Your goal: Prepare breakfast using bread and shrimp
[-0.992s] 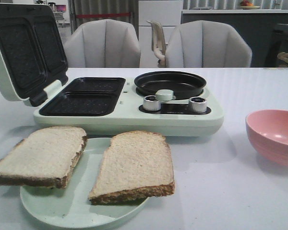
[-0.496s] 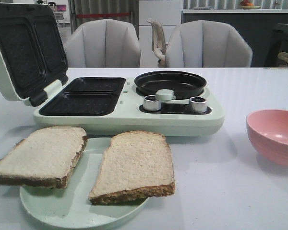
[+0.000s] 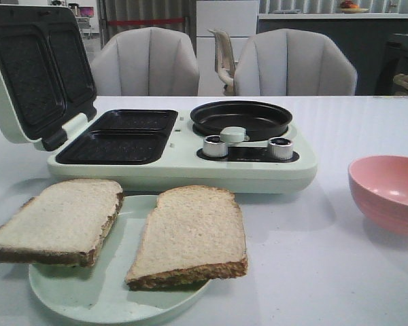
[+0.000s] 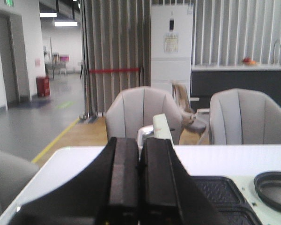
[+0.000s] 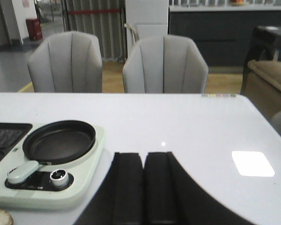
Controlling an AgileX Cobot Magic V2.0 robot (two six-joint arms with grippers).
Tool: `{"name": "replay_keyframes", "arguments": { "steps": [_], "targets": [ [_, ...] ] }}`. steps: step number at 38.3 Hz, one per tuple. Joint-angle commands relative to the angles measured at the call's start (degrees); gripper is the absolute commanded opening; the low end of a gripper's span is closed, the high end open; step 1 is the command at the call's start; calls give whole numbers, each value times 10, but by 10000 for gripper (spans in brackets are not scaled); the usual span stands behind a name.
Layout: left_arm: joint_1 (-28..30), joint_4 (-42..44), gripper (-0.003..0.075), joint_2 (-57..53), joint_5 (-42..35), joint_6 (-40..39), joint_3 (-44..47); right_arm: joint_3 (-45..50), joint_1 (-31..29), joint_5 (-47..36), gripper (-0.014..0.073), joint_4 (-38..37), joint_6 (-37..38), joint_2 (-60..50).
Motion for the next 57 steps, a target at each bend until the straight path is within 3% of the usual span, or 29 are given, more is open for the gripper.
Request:
{"name": "replay_keyframes", "arguments": {
  "steps": [1, 16, 26, 30, 32, 36, 38, 42, 49, 57],
  "targets": [
    [-5, -4, 101, 56, 16, -4, -64, -44, -2, -5, 34, -4, -1, 50],
    [-5, -13, 101, 186, 128, -4, -87, -50, -2, 53, 34, -4, -1, 183],
    [-5, -14, 101, 247, 129, -4, -86, -50, -2, 53, 38, -5, -1, 251],
    [-5, -14, 104, 268, 129, -4, -86, -50, -2, 52, 118, -5, -1, 269],
    [-5, -12, 135, 278, 129, -4, -86, -50, -2, 52, 211, -5, -1, 276],
    [-5, -8, 314, 293, 127, -4, -86, -50, -2, 47, 428, -5, -1, 284],
    [-5, -8, 453, 299, 122, -4, -86, -50, -2, 44, 492, -5, -1, 286],
    [-6, -8, 617, 310, 117, -4, -86, -50, -2, 47, 531, -5, -1, 295],
    [-48, -9, 592, 341, 124, 50, -86, -50, -2, 48, 527, -5, -1, 295],
    [-155, 0, 535, 391, 129, 139, -83, -50, -2, 48, 527, -5, -1, 295]
  ]
}}
